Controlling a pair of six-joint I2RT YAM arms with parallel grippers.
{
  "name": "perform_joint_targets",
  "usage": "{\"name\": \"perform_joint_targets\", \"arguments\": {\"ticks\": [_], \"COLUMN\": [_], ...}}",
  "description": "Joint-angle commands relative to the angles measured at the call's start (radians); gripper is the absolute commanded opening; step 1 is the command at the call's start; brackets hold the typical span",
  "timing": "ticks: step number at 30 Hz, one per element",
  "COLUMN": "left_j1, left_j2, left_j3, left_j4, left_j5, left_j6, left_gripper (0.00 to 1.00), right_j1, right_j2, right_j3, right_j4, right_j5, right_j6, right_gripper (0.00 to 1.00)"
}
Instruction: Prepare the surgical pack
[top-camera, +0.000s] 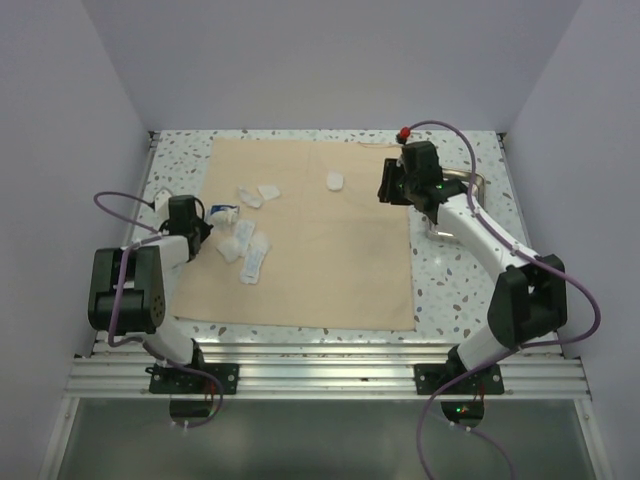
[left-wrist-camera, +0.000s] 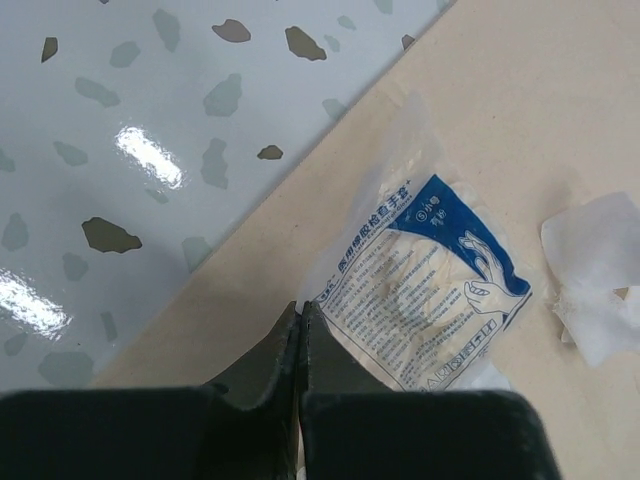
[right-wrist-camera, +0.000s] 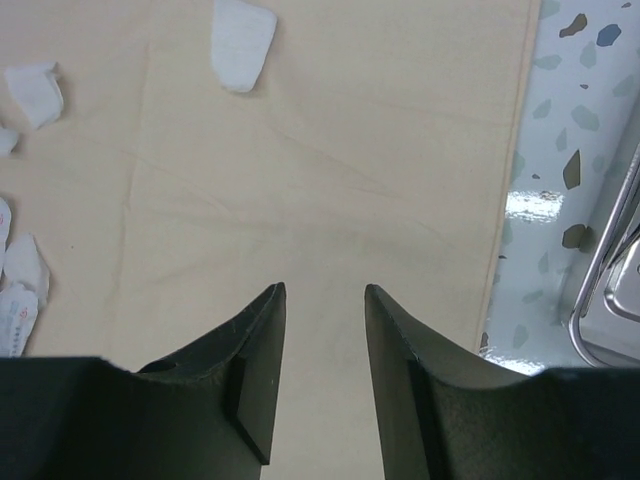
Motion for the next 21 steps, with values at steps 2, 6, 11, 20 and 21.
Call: {"name": "perform_joint_targets", "arguments": {"ticks": [2,6,11,20,21], "left_j1": [0.012,0.011,-0.014,-0.19,-0.212], "left_j2": [-0.06,-0.143,-0.293,-0.444,-0.448], "left_j3": [0.01,0.001,-0.028,0.047,0.058], "left_j4": [0.079,0.059,0.017,-0.07,-0.079], "left_j5": [0.039,0.125,0.216,0.436,0.481], "left_j6": [0.031,0.051,0.044,0.056,0.057], "left_gripper": [0.0,0.0,0.0,0.0,0.0], "right_j1": [0.011,0.042,0.099,0.122,0.12], "right_j2": [-0.026,0.015,0.081,0.115,0.1], "right_j3": [-0.015,-0.01,0.02,0.005,-0.009], "right_j4": [0.062,0.1,0.148,0.321,0.339], "right_j5": [-0.064,-0.185,-0.259,-0.513,-0.55], "right_j6": [0.005,0.018,0.045,0.095,0.104], "right_gripper": [0.41,0.41,0.42,0.8,0.86]}}
